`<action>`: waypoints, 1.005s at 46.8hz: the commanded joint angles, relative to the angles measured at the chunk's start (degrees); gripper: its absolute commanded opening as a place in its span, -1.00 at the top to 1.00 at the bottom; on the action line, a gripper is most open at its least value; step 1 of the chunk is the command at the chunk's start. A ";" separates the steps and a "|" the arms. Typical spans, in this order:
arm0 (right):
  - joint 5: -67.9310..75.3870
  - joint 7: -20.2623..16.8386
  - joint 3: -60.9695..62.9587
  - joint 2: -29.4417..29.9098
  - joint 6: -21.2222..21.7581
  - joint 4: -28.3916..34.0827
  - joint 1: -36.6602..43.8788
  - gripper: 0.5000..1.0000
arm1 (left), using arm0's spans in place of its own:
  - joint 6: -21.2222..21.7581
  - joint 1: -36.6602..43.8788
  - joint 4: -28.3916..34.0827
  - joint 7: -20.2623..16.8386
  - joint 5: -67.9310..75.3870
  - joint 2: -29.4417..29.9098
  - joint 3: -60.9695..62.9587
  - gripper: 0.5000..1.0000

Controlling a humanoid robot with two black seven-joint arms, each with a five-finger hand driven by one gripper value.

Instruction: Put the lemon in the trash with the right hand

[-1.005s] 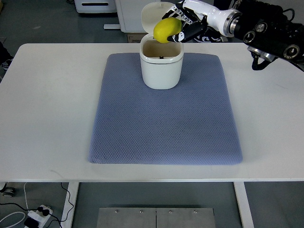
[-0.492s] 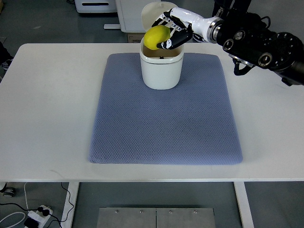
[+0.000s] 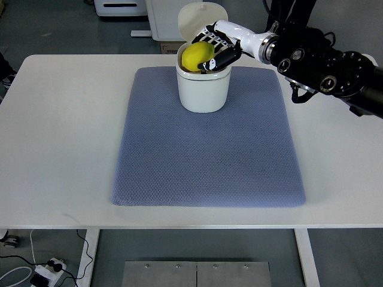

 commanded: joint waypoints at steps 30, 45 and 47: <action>0.08 -1.39 0.48 -0.37 0.07 -2.62 0.61 -0.86 | 0.00 -0.05 0.00 0.00 0.00 0.00 0.00 -1.00; 0.52 -1.13 0.92 -1.94 0.25 -1.92 0.79 -0.91 | 0.00 0.04 0.00 0.00 0.00 0.00 0.00 -1.00; 0.87 -1.04 0.92 -2.82 0.77 -1.83 0.79 -0.91 | 0.00 -0.05 0.00 0.00 0.00 0.00 0.00 -1.00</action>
